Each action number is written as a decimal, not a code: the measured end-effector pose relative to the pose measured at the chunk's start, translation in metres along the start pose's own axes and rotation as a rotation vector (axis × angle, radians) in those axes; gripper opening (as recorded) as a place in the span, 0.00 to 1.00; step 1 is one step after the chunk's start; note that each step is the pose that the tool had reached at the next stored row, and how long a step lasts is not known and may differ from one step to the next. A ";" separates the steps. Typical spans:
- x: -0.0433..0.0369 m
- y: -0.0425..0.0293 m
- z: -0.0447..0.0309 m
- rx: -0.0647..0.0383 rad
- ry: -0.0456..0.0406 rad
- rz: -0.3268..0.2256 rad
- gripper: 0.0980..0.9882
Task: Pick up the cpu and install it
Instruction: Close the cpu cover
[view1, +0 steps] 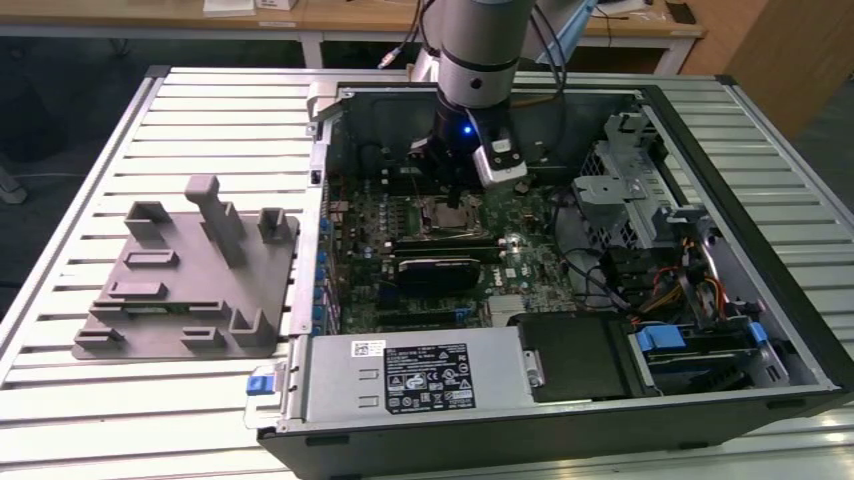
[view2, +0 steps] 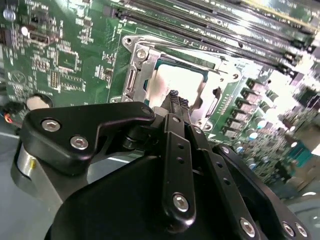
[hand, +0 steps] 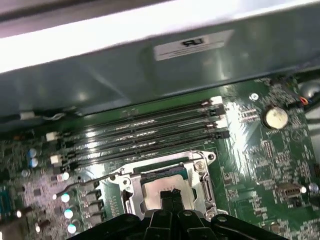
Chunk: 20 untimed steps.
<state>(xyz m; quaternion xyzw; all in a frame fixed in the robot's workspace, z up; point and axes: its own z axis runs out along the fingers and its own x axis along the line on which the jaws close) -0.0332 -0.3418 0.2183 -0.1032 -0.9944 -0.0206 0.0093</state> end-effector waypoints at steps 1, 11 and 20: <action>0.0000 0.0000 0.0002 0.000 0.0007 -0.018 0.01; -0.0004 -0.0067 0.0032 0.002 0.0030 -0.074 0.01; 0.0157 -0.0125 0.0063 0.002 0.0029 -0.074 0.01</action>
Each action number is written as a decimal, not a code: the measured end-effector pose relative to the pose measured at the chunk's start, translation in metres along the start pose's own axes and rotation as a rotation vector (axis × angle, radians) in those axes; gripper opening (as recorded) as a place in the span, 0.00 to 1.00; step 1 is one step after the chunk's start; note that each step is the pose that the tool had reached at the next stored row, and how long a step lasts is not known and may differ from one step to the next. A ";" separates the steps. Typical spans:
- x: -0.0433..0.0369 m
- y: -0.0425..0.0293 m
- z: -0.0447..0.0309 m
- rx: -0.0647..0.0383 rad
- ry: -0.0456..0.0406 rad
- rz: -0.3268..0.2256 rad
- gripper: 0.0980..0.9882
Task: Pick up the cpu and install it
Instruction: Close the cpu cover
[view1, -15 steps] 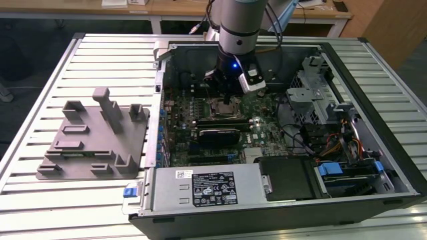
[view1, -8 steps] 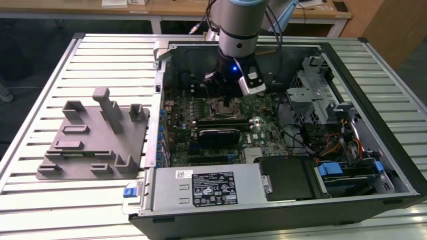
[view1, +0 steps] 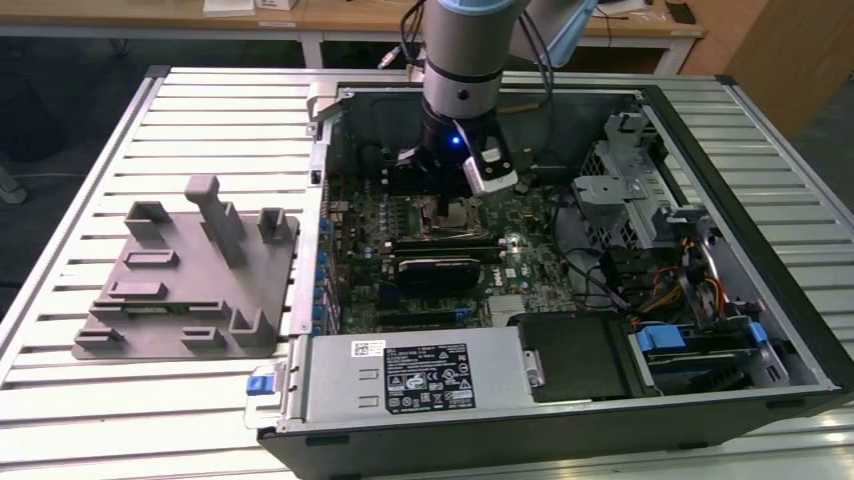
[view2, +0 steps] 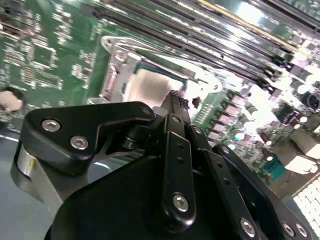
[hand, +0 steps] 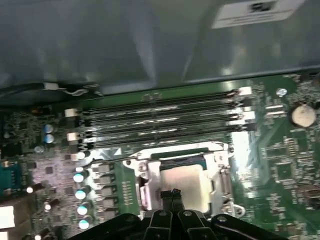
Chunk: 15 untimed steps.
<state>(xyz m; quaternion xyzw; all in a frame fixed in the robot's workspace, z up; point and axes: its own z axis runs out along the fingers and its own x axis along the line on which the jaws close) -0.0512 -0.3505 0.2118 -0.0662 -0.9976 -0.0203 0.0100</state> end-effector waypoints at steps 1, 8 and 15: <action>0.0023 -0.0003 0.0006 0.000 0.0000 0.000 0.01; 0.0093 -0.0021 0.0064 0.000 0.0000 0.000 0.01; 0.0102 -0.0039 0.0108 0.000 0.0001 0.000 0.01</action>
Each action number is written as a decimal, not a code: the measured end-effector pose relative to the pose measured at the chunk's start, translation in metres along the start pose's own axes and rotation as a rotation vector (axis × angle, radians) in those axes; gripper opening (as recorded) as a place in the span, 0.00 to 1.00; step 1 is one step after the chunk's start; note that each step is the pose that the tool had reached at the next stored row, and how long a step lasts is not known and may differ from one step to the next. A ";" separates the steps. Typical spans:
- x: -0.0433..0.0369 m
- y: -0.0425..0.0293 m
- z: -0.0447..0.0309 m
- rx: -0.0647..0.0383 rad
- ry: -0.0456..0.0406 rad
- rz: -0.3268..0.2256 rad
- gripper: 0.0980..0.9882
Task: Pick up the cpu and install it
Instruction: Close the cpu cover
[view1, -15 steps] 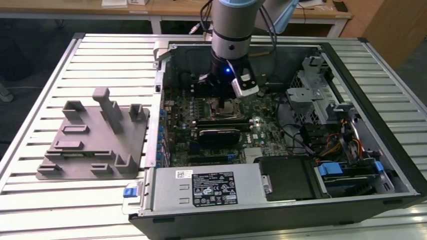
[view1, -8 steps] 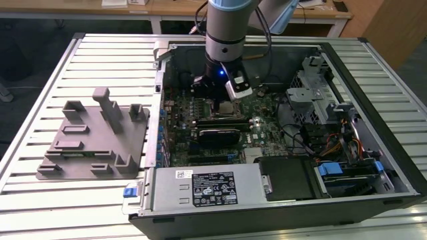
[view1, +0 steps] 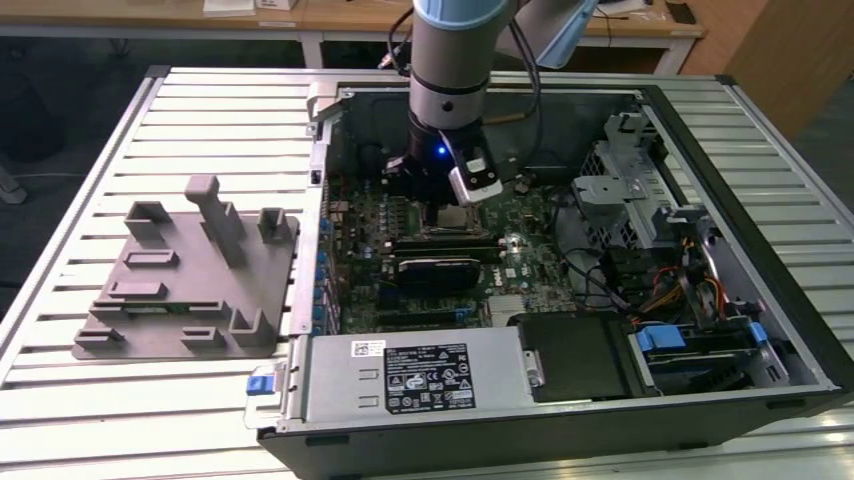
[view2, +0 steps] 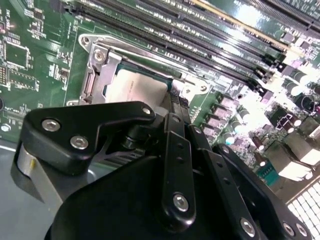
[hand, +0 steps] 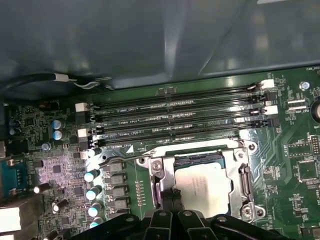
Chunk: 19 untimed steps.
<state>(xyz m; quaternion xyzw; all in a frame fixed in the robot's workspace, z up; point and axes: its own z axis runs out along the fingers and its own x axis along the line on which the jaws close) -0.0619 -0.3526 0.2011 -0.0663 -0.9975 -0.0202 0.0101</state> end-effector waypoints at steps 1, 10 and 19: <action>-0.0001 0.0000 0.0005 0.000 -0.0001 0.000 0.01; -0.0059 0.0007 0.0013 0.000 -0.0001 0.000 0.01; -0.0058 0.0010 -0.0043 0.000 -0.0001 0.000 0.01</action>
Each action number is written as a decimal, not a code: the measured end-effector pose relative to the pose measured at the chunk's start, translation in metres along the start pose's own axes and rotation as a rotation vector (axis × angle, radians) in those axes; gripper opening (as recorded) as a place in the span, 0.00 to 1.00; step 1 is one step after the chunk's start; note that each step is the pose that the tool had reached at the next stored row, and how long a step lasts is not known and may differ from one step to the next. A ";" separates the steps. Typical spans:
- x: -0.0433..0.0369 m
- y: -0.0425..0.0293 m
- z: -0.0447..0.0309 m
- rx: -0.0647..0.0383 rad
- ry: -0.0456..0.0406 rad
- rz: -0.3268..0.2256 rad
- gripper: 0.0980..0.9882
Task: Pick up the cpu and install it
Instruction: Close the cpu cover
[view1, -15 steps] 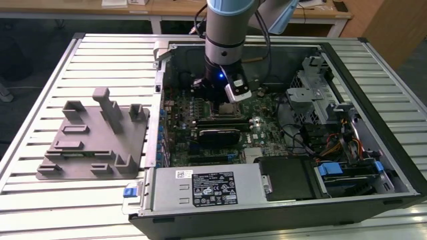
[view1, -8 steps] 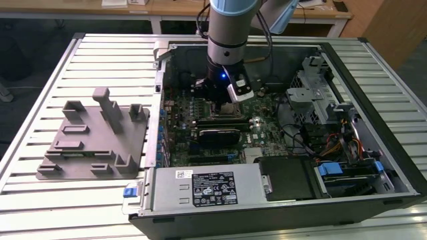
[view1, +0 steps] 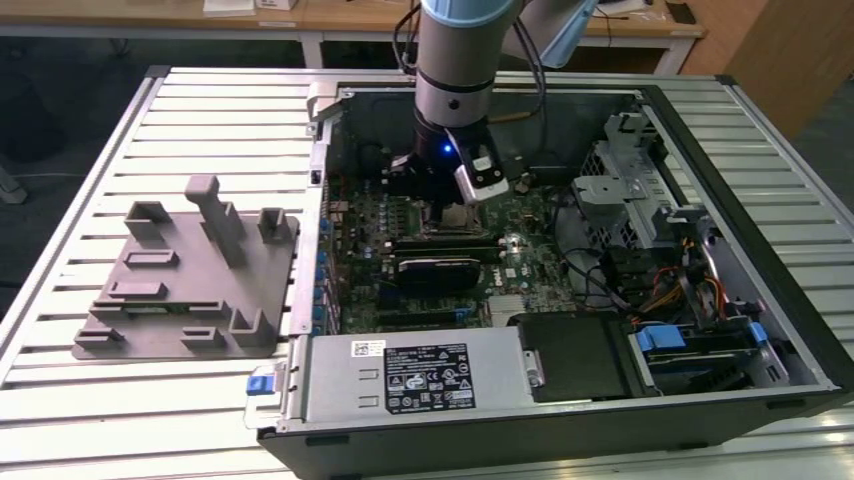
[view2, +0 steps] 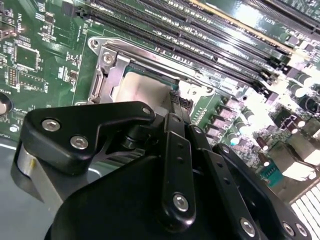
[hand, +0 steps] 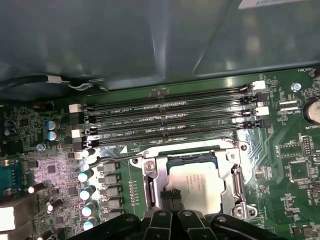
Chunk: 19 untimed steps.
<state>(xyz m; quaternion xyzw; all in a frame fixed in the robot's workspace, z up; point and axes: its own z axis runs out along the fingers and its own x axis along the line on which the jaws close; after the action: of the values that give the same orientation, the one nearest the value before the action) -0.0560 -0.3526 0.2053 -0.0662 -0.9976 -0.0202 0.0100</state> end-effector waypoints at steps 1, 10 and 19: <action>0.0000 0.0001 -0.0018 0.000 0.0001 0.000 0.01; 0.0004 0.0007 -0.0173 0.000 -0.0001 0.000 0.01; -0.0061 0.0016 -0.0178 0.000 0.0000 0.000 0.01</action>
<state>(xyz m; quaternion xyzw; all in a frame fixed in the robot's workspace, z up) -0.0494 -0.3526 0.2230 -0.0660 -0.9976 -0.0203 0.0100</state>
